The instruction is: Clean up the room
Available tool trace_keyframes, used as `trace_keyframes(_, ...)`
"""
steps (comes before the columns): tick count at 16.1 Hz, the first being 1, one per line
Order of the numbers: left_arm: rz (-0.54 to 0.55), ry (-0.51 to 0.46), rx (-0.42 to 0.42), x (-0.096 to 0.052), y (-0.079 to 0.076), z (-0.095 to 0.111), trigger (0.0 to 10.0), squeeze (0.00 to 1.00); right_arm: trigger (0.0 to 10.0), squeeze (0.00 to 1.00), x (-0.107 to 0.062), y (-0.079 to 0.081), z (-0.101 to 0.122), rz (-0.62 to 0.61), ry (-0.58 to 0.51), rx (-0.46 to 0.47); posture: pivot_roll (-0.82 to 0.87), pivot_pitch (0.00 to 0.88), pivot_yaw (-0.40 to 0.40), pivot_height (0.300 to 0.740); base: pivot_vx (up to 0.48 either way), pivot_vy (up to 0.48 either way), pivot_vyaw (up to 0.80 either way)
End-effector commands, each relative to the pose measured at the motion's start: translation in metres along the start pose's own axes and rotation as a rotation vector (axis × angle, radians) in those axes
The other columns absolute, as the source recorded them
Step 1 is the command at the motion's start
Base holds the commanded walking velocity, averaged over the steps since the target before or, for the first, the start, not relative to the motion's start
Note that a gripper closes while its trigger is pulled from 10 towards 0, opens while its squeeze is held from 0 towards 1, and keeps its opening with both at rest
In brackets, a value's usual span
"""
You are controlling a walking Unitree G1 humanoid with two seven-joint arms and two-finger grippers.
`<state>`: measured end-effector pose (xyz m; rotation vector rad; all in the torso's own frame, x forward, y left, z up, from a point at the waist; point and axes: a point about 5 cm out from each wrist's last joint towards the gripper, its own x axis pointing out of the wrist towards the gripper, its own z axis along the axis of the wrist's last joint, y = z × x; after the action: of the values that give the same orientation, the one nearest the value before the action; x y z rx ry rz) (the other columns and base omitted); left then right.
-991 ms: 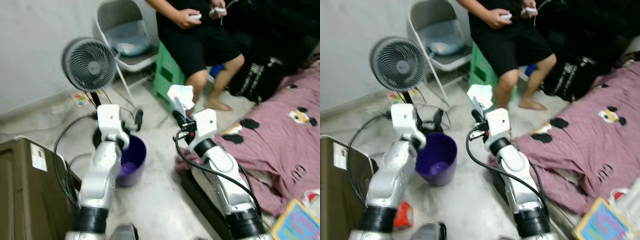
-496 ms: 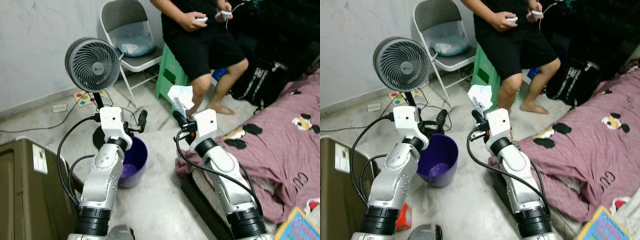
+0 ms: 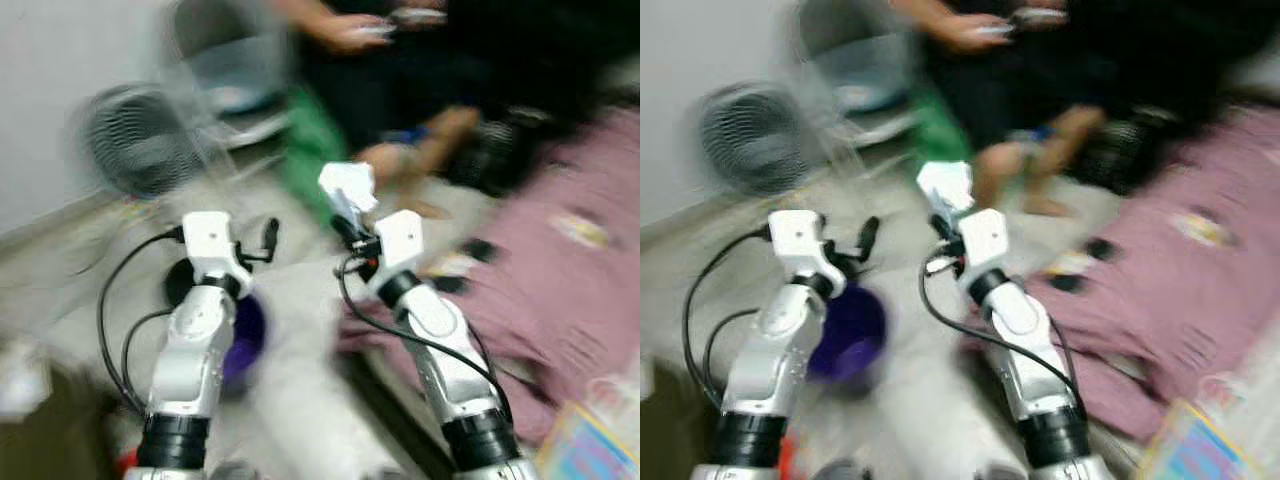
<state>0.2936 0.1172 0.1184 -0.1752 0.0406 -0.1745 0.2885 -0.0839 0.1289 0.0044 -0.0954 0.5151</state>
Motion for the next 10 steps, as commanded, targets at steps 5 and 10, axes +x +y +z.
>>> trace_keyframes(5, -0.047, -0.014, -0.015, 0.001, -0.012, 0.0028, 10.0, 0.0, 10.0, 0.0, -0.0035, -0.0081, -0.0006, -0.032, 0.006, 0.001, -0.04, 0.0, -0.005, 0.74, 0.364, 0.0, 0.0)
trace_keyframes(10, -0.019, -0.004, -0.027, 0.0014, -0.0107, 0.0019, 10.0, 0.0, 10.0, 0.0, -0.003, -0.008, -0.001, -0.029, 0.007, -0.033, -0.04, 0.0, -0.006, 0.74, 0.0, 0.0, 0.25)
